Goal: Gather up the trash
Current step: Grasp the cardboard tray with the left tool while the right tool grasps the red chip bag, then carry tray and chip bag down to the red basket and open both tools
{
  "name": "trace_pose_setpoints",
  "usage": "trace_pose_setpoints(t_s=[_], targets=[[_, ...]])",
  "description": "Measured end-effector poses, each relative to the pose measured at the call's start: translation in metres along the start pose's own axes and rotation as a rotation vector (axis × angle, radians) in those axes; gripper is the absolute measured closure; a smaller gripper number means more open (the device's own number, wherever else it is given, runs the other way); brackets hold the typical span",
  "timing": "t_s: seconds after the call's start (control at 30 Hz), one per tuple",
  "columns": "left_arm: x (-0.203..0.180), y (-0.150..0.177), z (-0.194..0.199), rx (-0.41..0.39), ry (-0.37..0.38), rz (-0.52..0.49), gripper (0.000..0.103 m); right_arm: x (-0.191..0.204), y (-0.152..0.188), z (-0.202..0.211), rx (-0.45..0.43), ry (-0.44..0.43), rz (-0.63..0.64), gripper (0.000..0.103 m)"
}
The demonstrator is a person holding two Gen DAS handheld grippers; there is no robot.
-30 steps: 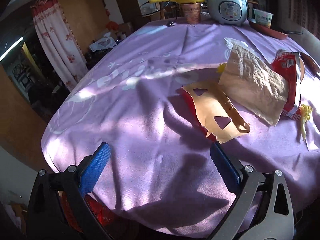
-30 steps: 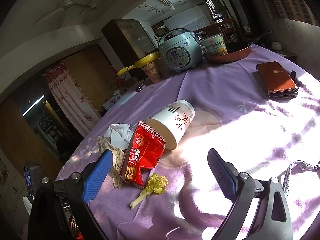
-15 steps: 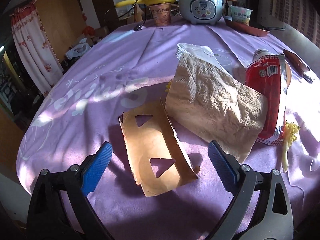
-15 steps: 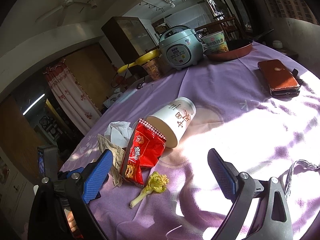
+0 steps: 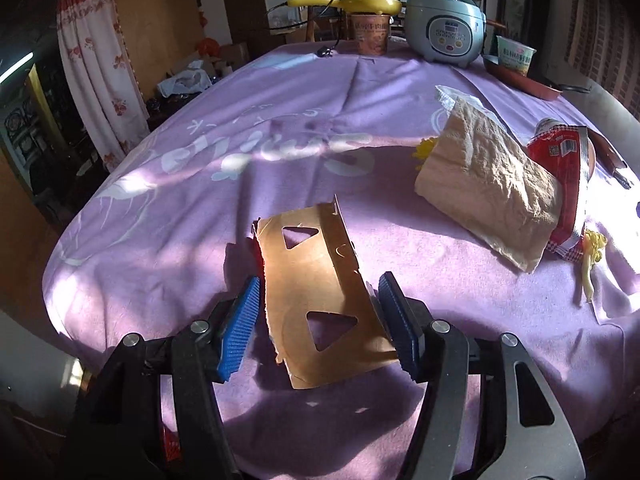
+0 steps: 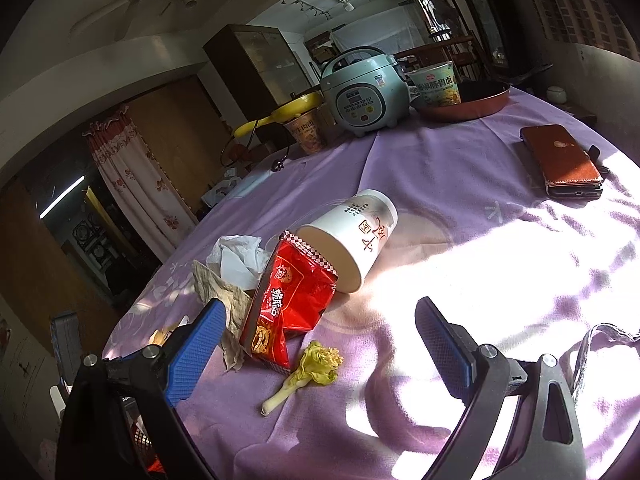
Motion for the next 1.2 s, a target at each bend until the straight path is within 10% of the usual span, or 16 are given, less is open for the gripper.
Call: trace_pose_setpoints(t_s=[0.3,0.67,0.77,1.2], targets=[[0.004,0.005,-0.002,-0.037,-0.053,-0.012,0.042,0.036,0.002,-0.020,0.056,0.020,0.080,0.018],[0.007,0.003,-0.005,-0.052,-0.025,-0.010,0.041,0.051,-0.013,-0.064,0.145,-0.027,0.039,0.067],[0.007,0.002,-0.005,-0.052,-0.015,-0.009,0.043,0.051,-0.011,-0.069,0.156,-0.029,0.037,0.094],[0.011,-0.002,0.050,-0.166,0.039,0.013,0.046,0.076,-0.023,-0.005,0.006,-0.084,0.096,0.097]])
Point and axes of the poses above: each gripper's, at about its wrist camera, not at the fingertips, and z roughly against the way its jaws point, x to its left, y to its underside, the point moved 10 cm from there along -z, roughly the way its jaws point, and after that the axes turned 15 degrees about x, right-handed, at the moved point
